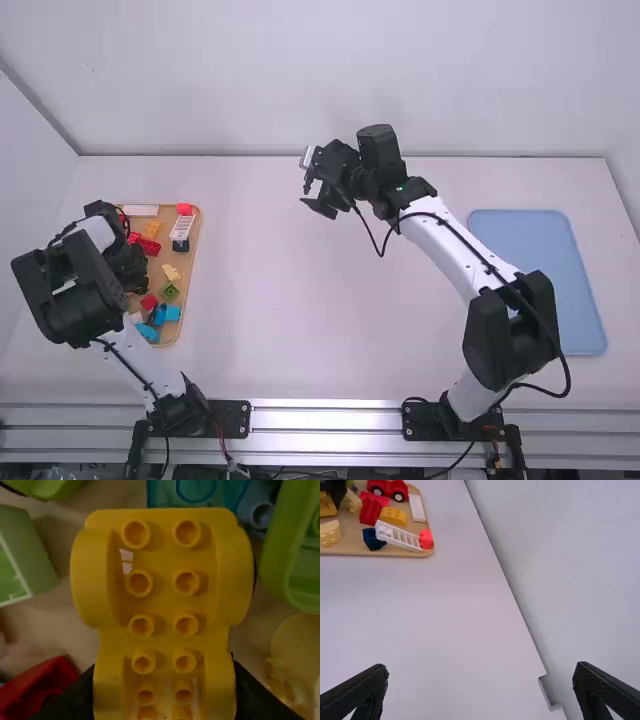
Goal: Assemble lego blocks to make yellow taxi
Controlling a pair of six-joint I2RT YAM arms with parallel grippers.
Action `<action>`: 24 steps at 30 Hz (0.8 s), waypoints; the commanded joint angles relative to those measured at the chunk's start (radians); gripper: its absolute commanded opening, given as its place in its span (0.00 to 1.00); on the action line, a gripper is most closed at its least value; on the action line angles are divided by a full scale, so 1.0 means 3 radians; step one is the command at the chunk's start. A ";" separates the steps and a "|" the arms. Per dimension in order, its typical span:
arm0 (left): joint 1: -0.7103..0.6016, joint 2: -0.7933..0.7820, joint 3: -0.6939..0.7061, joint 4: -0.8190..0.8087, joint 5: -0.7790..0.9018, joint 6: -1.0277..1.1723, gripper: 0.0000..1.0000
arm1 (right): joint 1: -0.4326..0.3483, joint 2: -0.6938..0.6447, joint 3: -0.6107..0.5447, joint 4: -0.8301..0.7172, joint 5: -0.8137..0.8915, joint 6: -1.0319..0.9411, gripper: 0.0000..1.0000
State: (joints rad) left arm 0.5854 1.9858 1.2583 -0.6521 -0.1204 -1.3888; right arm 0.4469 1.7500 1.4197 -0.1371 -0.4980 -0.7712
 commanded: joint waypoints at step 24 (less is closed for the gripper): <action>-0.0711 -0.1612 -0.0076 -0.0435 -0.0370 0.2564 0.37 | -0.0039 -0.0062 -0.0027 -0.0113 -0.0523 0.0197 0.99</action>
State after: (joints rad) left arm 0.4362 1.5543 1.2881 -0.7929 -0.2039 -0.8078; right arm 0.4427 1.7500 1.4197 -0.1616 -0.5594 -0.7204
